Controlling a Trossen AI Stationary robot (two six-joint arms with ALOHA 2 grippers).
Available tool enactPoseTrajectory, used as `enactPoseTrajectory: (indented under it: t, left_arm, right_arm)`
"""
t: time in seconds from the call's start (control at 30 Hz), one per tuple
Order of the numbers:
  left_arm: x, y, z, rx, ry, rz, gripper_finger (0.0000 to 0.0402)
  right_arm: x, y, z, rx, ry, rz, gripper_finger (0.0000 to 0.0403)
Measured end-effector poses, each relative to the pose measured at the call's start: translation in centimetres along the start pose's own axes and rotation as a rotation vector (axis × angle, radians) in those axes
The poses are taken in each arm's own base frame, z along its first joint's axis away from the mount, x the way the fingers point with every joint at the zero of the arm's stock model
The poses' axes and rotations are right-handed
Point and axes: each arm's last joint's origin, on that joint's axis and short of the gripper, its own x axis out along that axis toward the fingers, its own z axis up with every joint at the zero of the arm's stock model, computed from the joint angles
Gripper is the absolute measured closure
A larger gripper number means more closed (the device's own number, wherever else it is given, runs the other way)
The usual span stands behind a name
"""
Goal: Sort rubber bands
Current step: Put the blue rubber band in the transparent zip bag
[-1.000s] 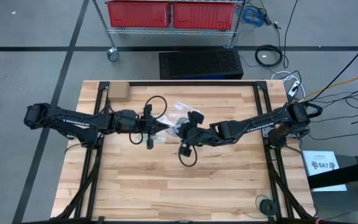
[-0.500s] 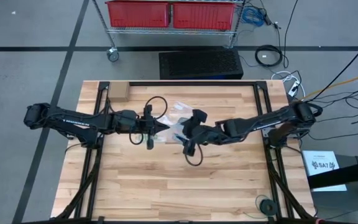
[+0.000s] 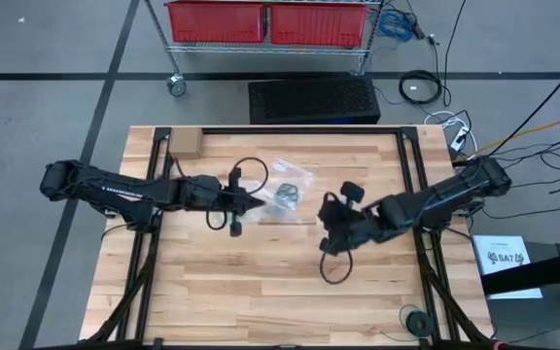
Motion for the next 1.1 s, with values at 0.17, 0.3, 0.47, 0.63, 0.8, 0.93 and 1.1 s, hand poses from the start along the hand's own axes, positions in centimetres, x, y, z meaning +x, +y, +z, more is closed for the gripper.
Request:
enactPoseTrajectory:
  t: [0.17, 0.3, 0.47, 0.63, 0.8, 0.93, 1.1]
  left_arm:
    - [1.0, -0.6, -0.5, -0.018, 0.036, -0.014, 0.0401]
    - [2.4, -1.4, -1.1, 0.047, 0.045, -0.035, 0.0401]
    - [4.7, -1.5, 0.5, 0.068, 0.027, -0.029, 0.0401]
    - [6.9, -3.4, 0.8, 0.110, 0.050, -0.079, 0.0401]
    - [8.0, -6.6, -0.6, 0.121, 0.114, -0.114, 0.0401]
    - [8.3, -9.0, -2.0, 0.092, 0.165, -0.188, 0.0401]
    - [8.5, -11.0, -3.0, 0.102, 0.197, -0.307, 0.0389]
  right_arm:
    - [-0.5, 1.6, -1.1, 0.012, 0.012, 0.019, 0.0393]
    - [-0.9, 2.4, -1.7, -0.001, 0.000, 0.019, 0.0401]
    - [-1.2, 2.7, -1.9, -0.005, -0.004, 0.024, 0.0402]
    - [-1.5, 3.0, -2.3, -0.015, -0.001, 0.033, 0.0403]
    - [-2.2, 3.3, -3.3, 0.009, 0.035, 0.022, 0.0403]
    - [-2.5, 4.0, -4.8, 0.040, 0.051, 0.039, 0.0403]
    - [-1.3, 5.1, -7.2, 0.181, 0.052, 0.082, 0.0403]
